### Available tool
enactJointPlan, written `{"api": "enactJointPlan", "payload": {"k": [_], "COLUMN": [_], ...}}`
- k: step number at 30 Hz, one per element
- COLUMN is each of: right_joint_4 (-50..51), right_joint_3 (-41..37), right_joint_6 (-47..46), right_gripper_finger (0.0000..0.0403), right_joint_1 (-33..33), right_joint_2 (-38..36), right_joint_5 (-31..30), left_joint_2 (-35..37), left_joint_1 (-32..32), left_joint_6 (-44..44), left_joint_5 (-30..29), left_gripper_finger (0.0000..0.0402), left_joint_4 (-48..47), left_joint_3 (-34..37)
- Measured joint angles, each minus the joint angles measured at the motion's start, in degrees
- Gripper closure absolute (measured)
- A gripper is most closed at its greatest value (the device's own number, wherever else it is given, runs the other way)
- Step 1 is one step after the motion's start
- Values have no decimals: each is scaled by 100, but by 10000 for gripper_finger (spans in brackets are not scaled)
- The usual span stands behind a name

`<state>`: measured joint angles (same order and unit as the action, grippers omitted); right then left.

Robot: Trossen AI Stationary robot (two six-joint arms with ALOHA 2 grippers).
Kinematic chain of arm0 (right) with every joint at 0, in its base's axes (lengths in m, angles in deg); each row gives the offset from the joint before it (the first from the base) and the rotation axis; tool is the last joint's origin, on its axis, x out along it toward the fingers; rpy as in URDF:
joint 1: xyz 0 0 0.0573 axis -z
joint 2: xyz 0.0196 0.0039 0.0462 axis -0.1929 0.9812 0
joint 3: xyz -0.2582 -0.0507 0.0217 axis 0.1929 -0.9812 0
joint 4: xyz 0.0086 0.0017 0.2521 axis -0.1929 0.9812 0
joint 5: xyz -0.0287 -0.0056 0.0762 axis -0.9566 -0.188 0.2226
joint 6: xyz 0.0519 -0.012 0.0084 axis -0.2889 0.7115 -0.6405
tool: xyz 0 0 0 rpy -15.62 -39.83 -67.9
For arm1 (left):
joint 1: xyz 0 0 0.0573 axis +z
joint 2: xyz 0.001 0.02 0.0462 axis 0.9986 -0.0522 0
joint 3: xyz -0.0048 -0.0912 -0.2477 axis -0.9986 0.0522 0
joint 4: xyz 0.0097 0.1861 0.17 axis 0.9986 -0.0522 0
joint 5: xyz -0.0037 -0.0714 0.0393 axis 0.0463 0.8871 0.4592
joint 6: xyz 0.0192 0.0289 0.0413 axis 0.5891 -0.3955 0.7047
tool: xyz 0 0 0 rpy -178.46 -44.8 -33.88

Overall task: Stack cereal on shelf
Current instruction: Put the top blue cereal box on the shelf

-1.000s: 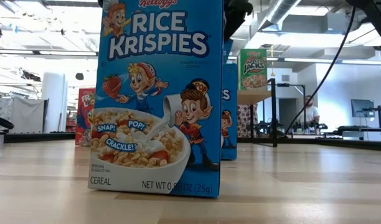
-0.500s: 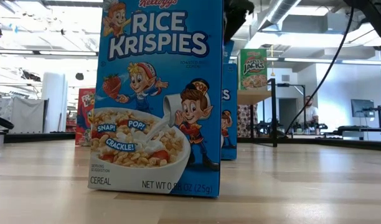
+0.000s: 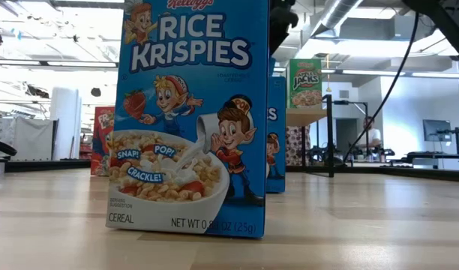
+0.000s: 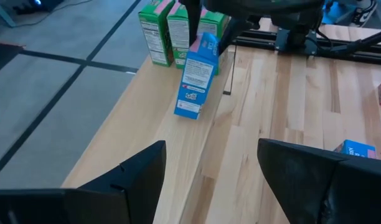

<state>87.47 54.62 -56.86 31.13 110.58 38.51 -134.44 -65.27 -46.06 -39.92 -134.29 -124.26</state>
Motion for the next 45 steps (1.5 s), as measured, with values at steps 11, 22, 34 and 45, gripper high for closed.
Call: {"api": "enactJointPlan", "payload": {"k": [11, 22, 34, 45], "right_joint_4": [38, -192, -191, -342], "right_joint_3": [0, 0, 0, 0], "right_joint_6": [117, 154, 156, 20], "right_gripper_finger": [207, 172, 161, 161], "right_joint_1": [-37, -42, -30, -26], "right_joint_2": [-5, -5, -5, -5], "right_joint_5": [-149, -485, -474, -258], "left_joint_2": [0, 2, 2, 2], "left_joint_1": [0, 0, 0, 0], "left_joint_6": [-4, -9, -4, 26], "left_joint_5": [0, 2, 2, 2], "left_gripper_finger": [159, 159, 159, 159], "left_joint_4": [-1, -5, -5, -3], "left_joint_3": [0, 0, 0, 0]}}
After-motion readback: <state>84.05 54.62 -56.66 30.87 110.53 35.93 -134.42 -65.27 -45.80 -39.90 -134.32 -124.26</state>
